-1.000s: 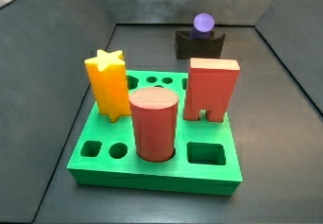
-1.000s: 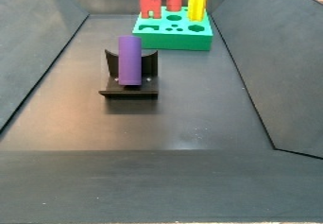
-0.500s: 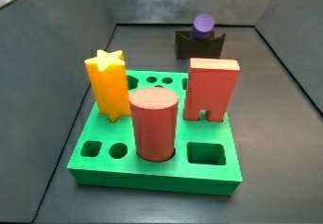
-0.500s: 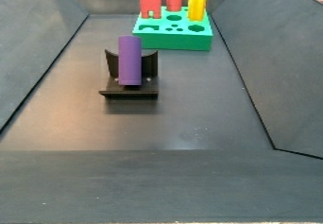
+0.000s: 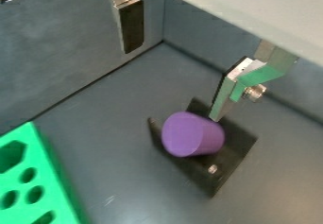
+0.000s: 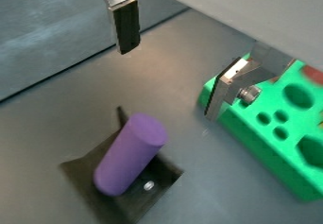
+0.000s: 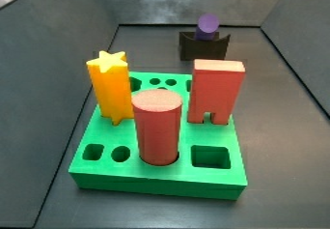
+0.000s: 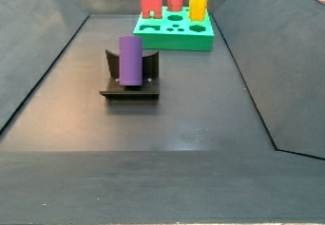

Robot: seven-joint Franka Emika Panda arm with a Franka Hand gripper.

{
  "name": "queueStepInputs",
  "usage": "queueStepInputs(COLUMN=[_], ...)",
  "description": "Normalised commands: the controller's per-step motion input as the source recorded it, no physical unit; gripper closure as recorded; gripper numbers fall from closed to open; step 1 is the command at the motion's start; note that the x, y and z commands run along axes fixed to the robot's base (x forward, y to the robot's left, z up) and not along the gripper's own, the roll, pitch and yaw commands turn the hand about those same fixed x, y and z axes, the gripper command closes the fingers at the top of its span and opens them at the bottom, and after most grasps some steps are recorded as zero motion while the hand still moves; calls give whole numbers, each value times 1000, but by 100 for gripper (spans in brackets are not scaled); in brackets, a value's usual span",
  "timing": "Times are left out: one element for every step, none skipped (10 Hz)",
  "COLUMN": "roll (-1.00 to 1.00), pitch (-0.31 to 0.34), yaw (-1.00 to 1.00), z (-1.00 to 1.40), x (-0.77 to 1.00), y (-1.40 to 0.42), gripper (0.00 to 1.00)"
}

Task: Pick up the round object. Move up. Place the round object on the fixture. Regrasp the round object. Move to above the board. Insert the round object.
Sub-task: Regrasp the round object.

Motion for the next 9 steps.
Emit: queueStepInputs(roll=[1000,1000,1000,1000,1000,1000,1000,1000,1000], pitch=[7,9,13,19,26,34,49,64,82], yaw=[27,28,29,32,35,37,43,49,57], z=[1,6,6,-2,-7,-9,-14,-15,-13], x=[-18,-13,-6,13,24,35,53,67,80], y=[-17,-17,-17,-23,-22,-23,-26,-28,-32], gripper=[0,0,0,0,0,0,0,0,0])
